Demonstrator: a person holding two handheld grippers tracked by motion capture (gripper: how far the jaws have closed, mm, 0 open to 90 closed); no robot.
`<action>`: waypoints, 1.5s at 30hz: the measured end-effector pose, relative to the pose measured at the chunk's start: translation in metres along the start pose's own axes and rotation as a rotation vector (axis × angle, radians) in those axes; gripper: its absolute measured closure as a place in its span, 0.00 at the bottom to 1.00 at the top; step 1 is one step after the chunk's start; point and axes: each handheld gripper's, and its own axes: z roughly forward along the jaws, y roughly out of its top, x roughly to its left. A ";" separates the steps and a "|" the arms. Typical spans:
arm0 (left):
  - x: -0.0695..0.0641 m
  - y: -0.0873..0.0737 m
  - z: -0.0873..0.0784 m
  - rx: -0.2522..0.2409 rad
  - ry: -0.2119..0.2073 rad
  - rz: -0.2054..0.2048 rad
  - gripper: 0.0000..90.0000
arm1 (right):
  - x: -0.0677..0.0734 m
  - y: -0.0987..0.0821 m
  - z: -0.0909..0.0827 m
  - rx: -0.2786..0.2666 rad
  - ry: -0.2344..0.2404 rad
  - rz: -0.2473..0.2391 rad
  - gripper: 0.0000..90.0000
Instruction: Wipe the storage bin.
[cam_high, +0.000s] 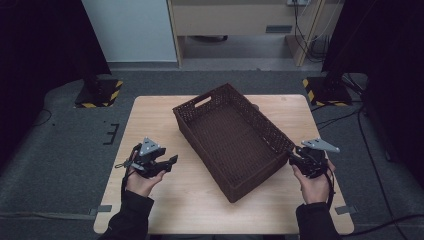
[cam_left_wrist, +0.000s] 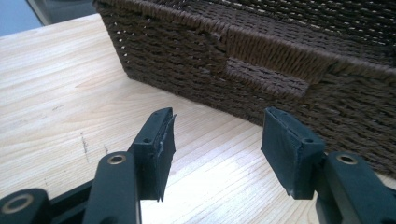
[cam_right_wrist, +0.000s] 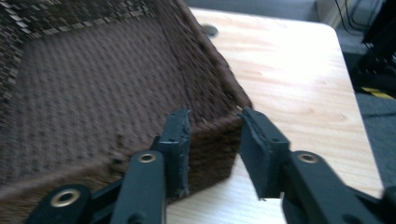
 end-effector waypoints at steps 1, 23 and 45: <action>0.001 -0.001 0.000 0.004 0.003 0.002 0.48 | 0.002 0.000 -0.001 -0.008 0.011 -0.006 0.66; 0.011 -0.003 0.001 0.002 0.028 -0.027 0.46 | 0.015 0.000 0.016 -0.028 0.012 -0.051 0.55; 0.027 0.007 0.003 -0.035 0.077 -0.044 0.41 | 0.022 -0.002 0.020 -0.010 0.010 -0.060 0.54</action>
